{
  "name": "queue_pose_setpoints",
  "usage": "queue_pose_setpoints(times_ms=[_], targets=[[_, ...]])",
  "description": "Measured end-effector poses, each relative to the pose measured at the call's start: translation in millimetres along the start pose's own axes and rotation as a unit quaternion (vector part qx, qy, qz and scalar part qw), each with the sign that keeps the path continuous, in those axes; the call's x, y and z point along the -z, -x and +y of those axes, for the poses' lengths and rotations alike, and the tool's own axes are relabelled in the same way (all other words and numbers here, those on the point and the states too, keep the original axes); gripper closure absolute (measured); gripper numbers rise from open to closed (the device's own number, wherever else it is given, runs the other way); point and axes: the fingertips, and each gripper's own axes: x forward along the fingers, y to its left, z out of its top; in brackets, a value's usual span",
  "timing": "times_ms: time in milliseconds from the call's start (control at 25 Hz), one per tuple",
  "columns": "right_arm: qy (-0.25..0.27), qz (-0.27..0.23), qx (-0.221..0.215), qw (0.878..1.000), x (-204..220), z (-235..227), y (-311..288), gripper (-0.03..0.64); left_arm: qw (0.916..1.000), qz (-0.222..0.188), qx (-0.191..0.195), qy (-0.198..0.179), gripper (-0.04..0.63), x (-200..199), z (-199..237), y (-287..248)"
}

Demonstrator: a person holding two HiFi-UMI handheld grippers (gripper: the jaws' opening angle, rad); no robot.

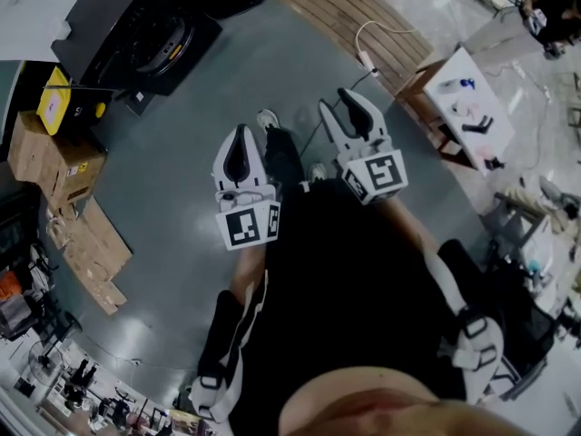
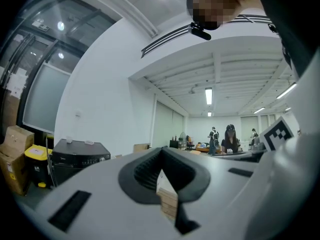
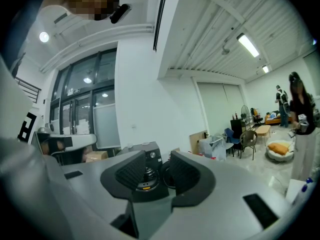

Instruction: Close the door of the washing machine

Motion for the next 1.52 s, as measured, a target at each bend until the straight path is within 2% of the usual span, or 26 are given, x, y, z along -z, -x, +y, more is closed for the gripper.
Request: queue_pose_setpoints(times_ms=[360,560,920,1080,1320,1520], targets=[[-0.009,0.018,0.018,1.0,-4,-19,-112,0.479,0.9997,0.009,0.025,-0.001,0.591,-5,72,-106],[-0.009,0.018,0.041,0.999,-20,-32,-182,0.479,0.9986,0.012,0.045,0.025,0.591,-19,115,-176],[-0.018,0.019,0.07,0.997,-32,-69,-274,0.482,0.996,0.029,0.085,-0.002,0.591,-13,151,-259],[-0.024,0.022,0.069,0.997,-33,-101,-306,0.48,0.9962,0.034,0.077,0.024,0.591,-9,149,-299],[-0.029,0.046,0.054,0.997,-25,-130,-367,0.48,0.997,0.046,0.055,0.03,0.591,-8,173,-347],[-0.029,0.075,0.036,0.996,-19,-200,-410,0.48,0.9979,0.049,0.033,0.026,0.591,-13,154,-413]])
